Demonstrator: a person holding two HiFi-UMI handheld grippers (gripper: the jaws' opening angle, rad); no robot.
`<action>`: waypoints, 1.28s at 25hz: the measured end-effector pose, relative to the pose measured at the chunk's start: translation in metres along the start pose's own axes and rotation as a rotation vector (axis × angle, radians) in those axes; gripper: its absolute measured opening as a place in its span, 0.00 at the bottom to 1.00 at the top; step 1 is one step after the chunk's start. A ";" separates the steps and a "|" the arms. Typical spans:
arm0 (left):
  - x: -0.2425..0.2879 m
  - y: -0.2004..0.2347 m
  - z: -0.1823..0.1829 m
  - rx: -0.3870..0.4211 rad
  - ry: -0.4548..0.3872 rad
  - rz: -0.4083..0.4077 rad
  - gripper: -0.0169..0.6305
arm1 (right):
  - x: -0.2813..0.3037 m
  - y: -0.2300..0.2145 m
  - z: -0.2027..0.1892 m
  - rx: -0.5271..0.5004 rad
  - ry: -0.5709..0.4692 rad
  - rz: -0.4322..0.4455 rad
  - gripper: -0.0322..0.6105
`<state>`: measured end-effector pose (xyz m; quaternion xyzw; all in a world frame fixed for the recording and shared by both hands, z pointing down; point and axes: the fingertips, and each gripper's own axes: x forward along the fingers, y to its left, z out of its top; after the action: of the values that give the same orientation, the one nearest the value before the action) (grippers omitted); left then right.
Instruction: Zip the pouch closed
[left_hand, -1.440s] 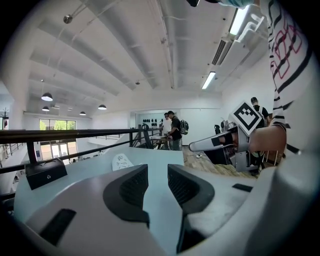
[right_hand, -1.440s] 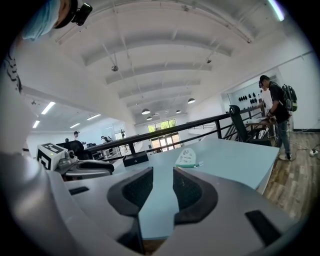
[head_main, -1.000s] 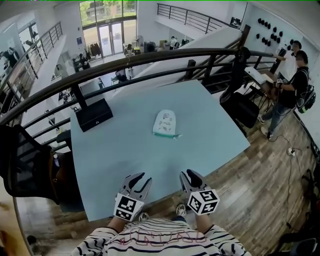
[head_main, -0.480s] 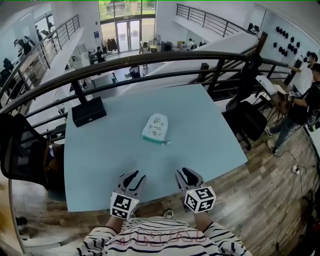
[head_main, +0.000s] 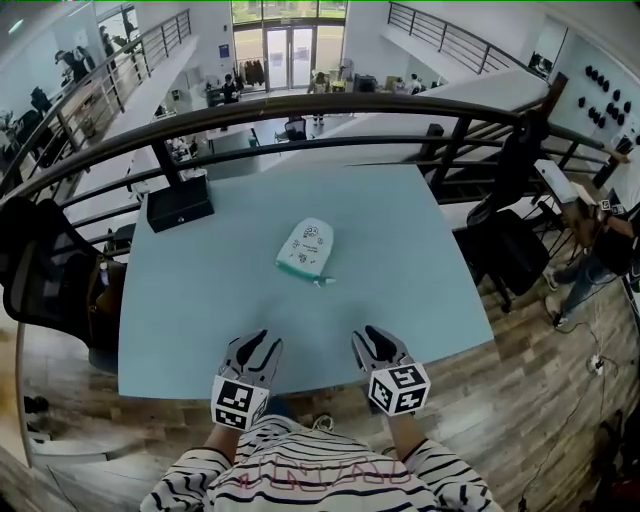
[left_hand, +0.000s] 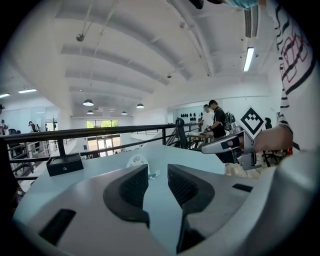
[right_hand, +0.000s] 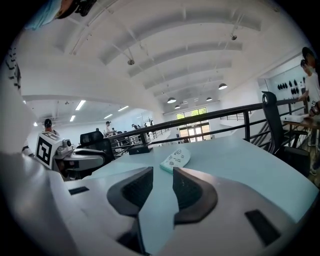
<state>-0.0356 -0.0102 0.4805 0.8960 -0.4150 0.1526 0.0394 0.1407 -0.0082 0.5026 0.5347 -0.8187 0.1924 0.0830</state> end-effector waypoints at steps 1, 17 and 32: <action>0.004 0.002 0.000 -0.002 0.003 0.006 0.18 | 0.003 -0.003 0.000 0.001 0.005 0.004 0.23; 0.089 0.062 -0.006 -0.039 0.058 -0.055 0.18 | 0.102 -0.036 0.008 -0.036 0.067 -0.007 0.23; 0.143 0.104 -0.056 -0.064 0.163 -0.083 0.18 | 0.198 -0.074 -0.025 -0.151 0.233 -0.022 0.23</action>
<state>-0.0403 -0.1715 0.5713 0.8953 -0.3776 0.2101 0.1079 0.1240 -0.1911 0.6093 0.5101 -0.8097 0.1898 0.2196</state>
